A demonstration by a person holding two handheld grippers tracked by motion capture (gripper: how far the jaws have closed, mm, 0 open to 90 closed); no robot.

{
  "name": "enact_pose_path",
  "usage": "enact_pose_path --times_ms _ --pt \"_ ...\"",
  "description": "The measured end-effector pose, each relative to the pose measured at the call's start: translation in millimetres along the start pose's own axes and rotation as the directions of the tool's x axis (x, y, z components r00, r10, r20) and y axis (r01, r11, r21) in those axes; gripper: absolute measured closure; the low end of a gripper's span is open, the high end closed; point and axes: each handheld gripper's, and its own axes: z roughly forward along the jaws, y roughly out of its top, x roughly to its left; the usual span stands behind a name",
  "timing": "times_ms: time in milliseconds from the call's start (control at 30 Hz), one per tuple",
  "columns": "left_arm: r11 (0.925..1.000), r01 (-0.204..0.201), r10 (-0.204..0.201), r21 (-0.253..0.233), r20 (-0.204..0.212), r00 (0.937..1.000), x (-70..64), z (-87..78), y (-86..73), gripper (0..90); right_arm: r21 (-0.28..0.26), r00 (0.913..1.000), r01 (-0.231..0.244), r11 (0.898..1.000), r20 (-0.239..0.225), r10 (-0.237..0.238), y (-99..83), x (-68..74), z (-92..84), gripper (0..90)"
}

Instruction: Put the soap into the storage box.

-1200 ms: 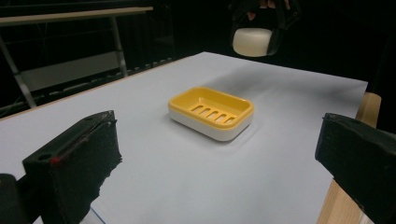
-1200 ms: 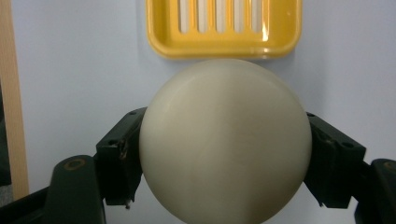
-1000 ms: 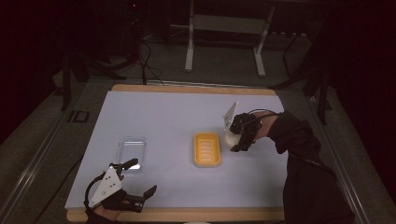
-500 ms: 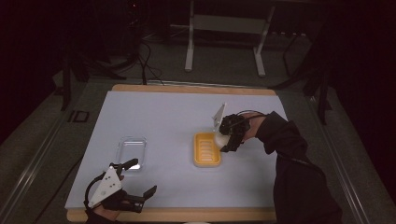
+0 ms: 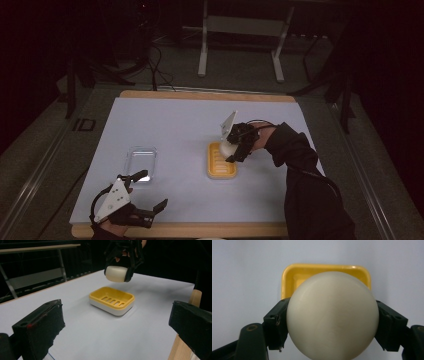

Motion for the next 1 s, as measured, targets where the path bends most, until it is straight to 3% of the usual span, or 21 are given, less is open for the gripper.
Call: enact_pose_path --times_ms 200,467,633,800,1000 --pt "1.0000 -0.001 0.001 -0.001 0.000 1.0000 0.2 -0.3 0.1 0.0 -0.011 0.9999 -0.010 1.000 0.010 0.010 -0.2 -2.3 9.7 24.9" --pt "1.0000 -0.003 0.003 0.001 0.003 1.0000 -0.1 -0.3 0.1 0.0 -0.026 0.9984 -0.049 0.998 -0.030 0.049 -1.5 -2.8 23.7 24.9" --pt "1.0000 -0.006 0.006 0.006 0.007 1.0000 -0.6 0.0 0.1 0.0 -0.029 0.9965 -0.078 0.997 -0.031 0.077 -4.3 -3.4 35.9 24.9" --pt "1.0000 -0.008 0.008 0.004 0.007 0.9999 -1.0 -0.2 0.2 0.0 -0.011 0.9976 -0.064 0.998 -0.029 0.064 -3.5 -1.5 48.4 24.8" --pt "0.9999 -0.012 0.012 0.007 0.008 0.9999 -0.9 0.2 0.1 0.1 -0.007 0.9956 -0.086 0.996 -0.038 0.086 -6.0 -4.2 60.2 24.8"
